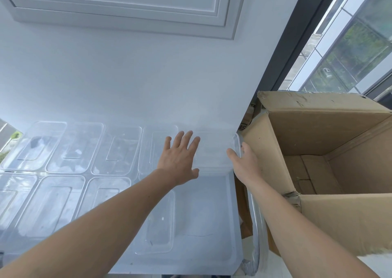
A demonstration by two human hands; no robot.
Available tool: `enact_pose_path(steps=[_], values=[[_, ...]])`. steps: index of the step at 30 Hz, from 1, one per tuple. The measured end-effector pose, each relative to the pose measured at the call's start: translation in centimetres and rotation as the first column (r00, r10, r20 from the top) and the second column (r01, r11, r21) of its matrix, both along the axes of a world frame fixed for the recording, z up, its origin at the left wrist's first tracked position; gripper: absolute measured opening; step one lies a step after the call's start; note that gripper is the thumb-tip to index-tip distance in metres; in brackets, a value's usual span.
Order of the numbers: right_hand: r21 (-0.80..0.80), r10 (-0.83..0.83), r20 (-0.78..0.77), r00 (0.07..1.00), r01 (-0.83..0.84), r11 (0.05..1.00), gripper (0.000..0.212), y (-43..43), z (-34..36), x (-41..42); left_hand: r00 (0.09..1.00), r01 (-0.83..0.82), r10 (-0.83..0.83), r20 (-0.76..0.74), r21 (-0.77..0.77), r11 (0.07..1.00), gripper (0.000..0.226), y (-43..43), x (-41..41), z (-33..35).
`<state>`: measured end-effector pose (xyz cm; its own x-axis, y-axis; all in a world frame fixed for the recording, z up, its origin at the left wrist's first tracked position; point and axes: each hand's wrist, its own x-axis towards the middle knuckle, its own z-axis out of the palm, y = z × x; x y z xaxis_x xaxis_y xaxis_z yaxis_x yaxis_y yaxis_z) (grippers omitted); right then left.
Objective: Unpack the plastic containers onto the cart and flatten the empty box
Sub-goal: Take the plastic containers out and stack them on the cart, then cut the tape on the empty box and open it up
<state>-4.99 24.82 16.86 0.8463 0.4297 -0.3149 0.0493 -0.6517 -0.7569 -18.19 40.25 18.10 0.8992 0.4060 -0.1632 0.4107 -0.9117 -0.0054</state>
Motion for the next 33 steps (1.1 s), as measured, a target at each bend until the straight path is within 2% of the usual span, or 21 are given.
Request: enact_pose_path(steps=[3, 4, 7, 13, 15, 18, 25, 33], values=[[-0.025, -0.005, 0.04, 0.999, 0.006, 1.0, 0.063, -0.5, 0.6, -1.0, 1.0, -0.006, 0.007, 0.016, -0.039, 0.999, 0.084, -0.4, -0.6, 0.7], [-0.025, -0.001, 0.045, 0.999, 0.002, 1.0, 0.062, -0.6, 1.0, -1.4, 1.0, -0.01, 0.011, 0.021, -0.049, 0.999, 0.081, -0.5, -0.7, 1.0], [-0.036, 0.026, 0.067, 0.997, -0.023, 0.999, 0.038, -1.0, 1.8, -2.7, 1.0, -0.016, 0.018, 0.025, -0.07, 0.997, 0.077, -0.6, -1.2, 1.7], [-0.011, 0.056, 0.16, 0.985, -0.055, 0.998, 0.037, -1.9, 2.7, -4.4, 0.997, -0.027, 0.034, 0.068, -0.102, 0.994, 0.075, -1.3, -2.4, 2.9], [-0.021, 0.083, 0.171, 0.982, -0.08, 0.997, 0.047, -2.4, 3.1, -5.2, 0.996, -0.022, 0.032, 0.08, -0.12, 0.993, 0.075, -2.0, -3.0, 3.2], [-0.046, 0.146, 0.174, 0.974, -0.14, 0.989, 0.076, -4.0, 3.9, -6.5, 0.994, -0.031, 0.047, 0.099, -0.16, 0.987, 0.074, -3.4, -4.2, 3.5], [-0.077, 0.255, 0.238, 0.937, -0.244, 0.967, 0.061, -10.5, 5.0, -7.5, 0.985, -0.055, 0.103, 0.142, -0.309, 0.949, 0.072, -8.3, -5.2, 5.0], [0.005, 0.137, 0.319, 0.938, -0.147, 0.989, 0.057, -23.2, 7.0, -3.1, 0.961, 0.098, -0.012, 0.276, -0.299, 0.949, 0.067, -21.1, 1.2, 7.7]])
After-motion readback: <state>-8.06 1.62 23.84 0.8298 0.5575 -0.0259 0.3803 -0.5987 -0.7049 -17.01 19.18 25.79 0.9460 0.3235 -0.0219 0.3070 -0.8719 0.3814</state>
